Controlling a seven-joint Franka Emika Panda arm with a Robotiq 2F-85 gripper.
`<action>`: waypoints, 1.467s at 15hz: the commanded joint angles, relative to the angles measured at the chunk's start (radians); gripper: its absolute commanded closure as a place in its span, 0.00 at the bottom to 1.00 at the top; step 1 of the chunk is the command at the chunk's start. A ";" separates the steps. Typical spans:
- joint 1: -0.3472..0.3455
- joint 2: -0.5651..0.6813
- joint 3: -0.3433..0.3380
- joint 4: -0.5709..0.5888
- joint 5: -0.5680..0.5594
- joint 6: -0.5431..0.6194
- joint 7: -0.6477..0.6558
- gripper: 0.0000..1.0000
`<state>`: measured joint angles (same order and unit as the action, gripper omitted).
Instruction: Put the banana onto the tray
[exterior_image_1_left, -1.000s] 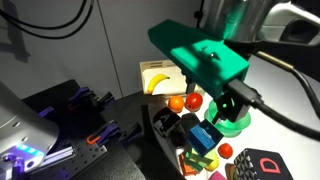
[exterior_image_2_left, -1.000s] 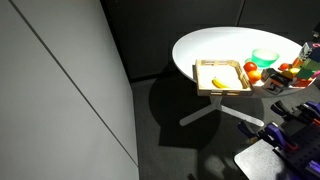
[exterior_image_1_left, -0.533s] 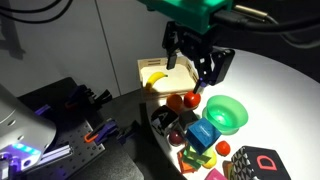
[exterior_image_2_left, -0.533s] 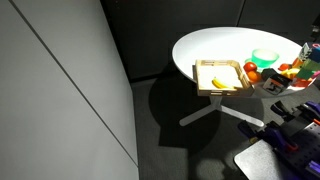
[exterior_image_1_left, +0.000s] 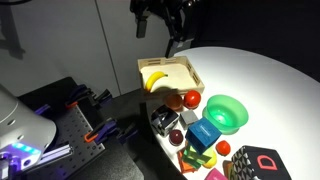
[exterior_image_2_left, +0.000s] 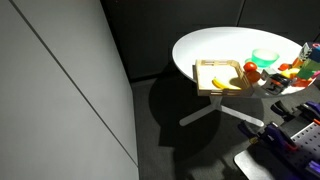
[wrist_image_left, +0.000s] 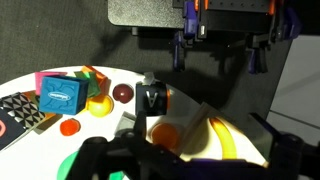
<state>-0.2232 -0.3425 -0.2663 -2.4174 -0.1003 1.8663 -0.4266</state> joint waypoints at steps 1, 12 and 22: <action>0.021 -0.075 0.016 0.023 -0.041 -0.100 -0.012 0.00; 0.068 -0.207 0.144 0.059 -0.042 -0.132 0.248 0.00; 0.130 -0.296 0.225 0.050 -0.003 -0.156 0.436 0.00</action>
<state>-0.1136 -0.6130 -0.0481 -2.3675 -0.1238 1.7179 -0.0269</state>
